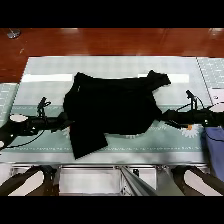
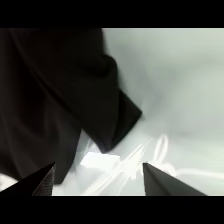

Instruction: Fold the shirts.

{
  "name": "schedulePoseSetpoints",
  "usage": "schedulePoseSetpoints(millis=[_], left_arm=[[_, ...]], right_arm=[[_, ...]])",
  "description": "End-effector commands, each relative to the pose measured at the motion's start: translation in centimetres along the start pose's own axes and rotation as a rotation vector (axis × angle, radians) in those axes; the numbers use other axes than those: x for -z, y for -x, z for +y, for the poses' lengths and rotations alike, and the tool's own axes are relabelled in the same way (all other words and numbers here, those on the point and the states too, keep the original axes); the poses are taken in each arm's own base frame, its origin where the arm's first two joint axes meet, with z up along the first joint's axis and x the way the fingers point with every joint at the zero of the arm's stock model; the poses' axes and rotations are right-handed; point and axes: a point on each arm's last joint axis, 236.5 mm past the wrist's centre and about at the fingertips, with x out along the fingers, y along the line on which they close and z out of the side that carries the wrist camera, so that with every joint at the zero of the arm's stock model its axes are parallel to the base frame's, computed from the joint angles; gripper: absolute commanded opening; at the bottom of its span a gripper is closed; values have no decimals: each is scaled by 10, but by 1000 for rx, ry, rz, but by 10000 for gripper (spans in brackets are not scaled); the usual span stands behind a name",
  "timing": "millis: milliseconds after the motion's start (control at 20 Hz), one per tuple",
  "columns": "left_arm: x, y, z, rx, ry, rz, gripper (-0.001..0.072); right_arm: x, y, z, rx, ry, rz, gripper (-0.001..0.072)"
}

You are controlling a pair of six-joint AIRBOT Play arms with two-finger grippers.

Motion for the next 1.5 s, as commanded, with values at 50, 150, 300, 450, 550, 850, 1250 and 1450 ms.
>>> schedulePoseSetpoints(millis=[50,150,300,450,550,850,1250,1450], left_arm=[[3,-1,-3,10,-4,9,33],[4,-1,-4,13,-4,15,33],[3,-1,-5,14,-5,12,33],[-17,12,-28,63,-47,-5,33],[-52,43,-68,136,-122,-67,33],[-160,262,-251,389,-464,-650,32],[-67,477,-348,66,-846,-1231,32],[-1,504,-345,-215,-929,-1373,32]], right_arm=[[-21,-14,3,8,-16,-18,623],[-25,-22,10,-19,-32,3,610],[-20,-37,19,-24,8,61,37],[-43,-18,40,-36,89,37,27],[-73,18,70,-56,172,-8,27],[-158,235,229,-58,538,-490,27],[-21,453,316,101,809,-1068,27],[50,486,305,180,809,-1178,28]])
